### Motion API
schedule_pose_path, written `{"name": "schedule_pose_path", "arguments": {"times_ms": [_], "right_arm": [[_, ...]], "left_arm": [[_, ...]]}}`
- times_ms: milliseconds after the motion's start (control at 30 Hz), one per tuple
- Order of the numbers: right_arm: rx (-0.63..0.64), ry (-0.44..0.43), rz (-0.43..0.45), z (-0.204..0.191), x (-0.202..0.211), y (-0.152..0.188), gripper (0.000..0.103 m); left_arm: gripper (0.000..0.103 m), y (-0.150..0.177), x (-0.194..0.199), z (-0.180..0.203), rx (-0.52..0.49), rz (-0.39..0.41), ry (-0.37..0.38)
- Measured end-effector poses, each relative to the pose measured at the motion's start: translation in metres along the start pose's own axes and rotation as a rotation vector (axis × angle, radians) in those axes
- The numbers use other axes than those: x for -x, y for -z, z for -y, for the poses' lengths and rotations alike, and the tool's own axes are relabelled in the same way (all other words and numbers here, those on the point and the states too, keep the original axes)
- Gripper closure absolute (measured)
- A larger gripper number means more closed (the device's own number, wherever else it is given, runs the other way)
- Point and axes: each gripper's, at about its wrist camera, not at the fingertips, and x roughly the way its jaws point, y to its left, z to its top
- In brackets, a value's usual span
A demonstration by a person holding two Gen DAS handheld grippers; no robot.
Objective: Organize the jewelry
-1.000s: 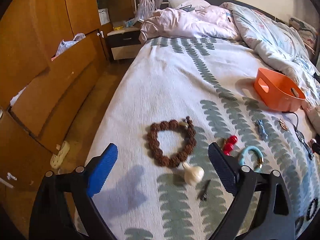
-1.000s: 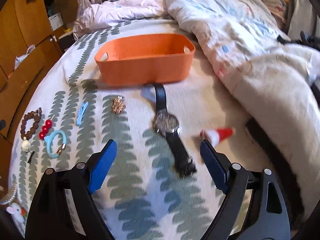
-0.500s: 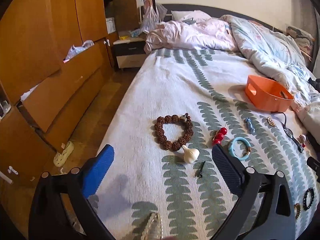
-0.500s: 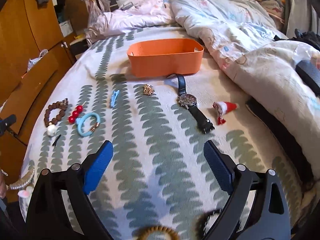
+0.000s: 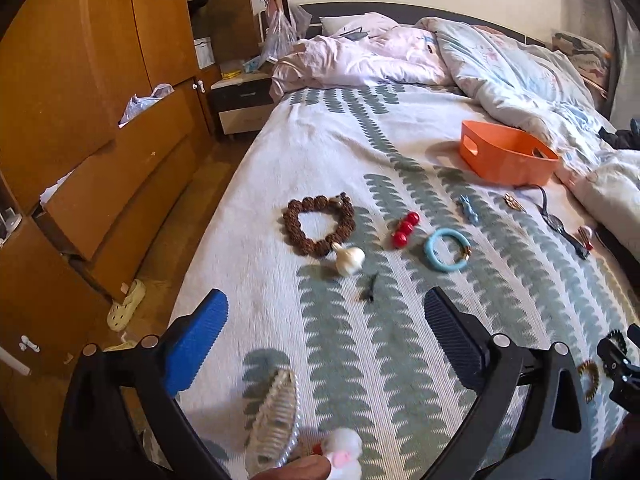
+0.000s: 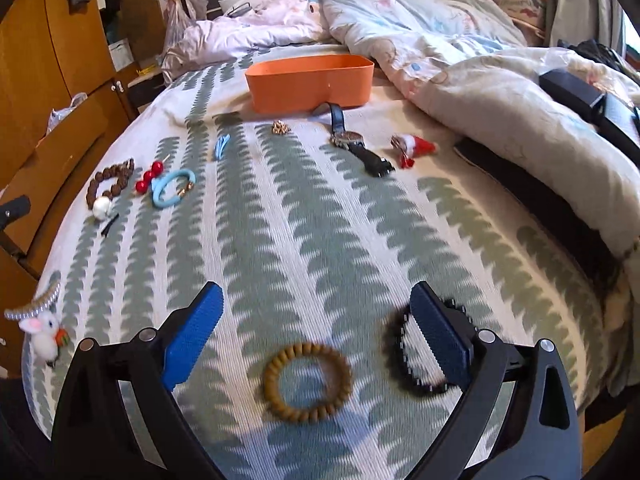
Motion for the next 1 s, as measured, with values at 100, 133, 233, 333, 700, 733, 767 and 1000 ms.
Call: {"name": "schedule_pose_path", "arguments": {"times_ms": [100, 133, 233, 333, 700, 733, 767, 1000], "right_arm": [[-0.001, 0.003, 0.010, -0.001, 0.005, 0.010, 0.008], [-0.003, 0.002, 0.014, -0.001, 0.007, 0.012, 0.008], [0.000, 0.009, 0.026, -0.003, 0.013, 0.020, 0.008], [0.004, 0.009, 0.040, -0.005, 0.020, 0.027, 0.008], [0.012, 0.031, 0.064, -0.007, 0.030, 0.039, 0.006], [0.011, 0.031, 0.063, -0.007, 0.030, 0.039, 0.006], [0.012, 0.032, 0.063, -0.007, 0.029, 0.039, 0.006], [0.013, 0.038, 0.067, -0.007, 0.030, 0.040, 0.006]], "left_arm": [[0.006, 0.008, 0.003, -0.001, 0.001, -0.008, 0.003], [0.006, 0.011, 0.004, -0.002, 0.005, -0.013, 0.007], [0.006, 0.018, 0.007, -0.004, 0.016, -0.025, 0.020], [0.006, 0.025, 0.013, -0.006, 0.020, -0.022, 0.029], [0.006, 0.035, 0.024, -0.008, 0.027, 0.000, 0.034], [0.006, 0.035, 0.024, -0.007, 0.026, 0.003, 0.032], [0.006, 0.035, 0.024, -0.007, 0.024, 0.001, 0.035], [0.006, 0.035, 0.021, -0.005, 0.021, -0.022, 0.048]]}}
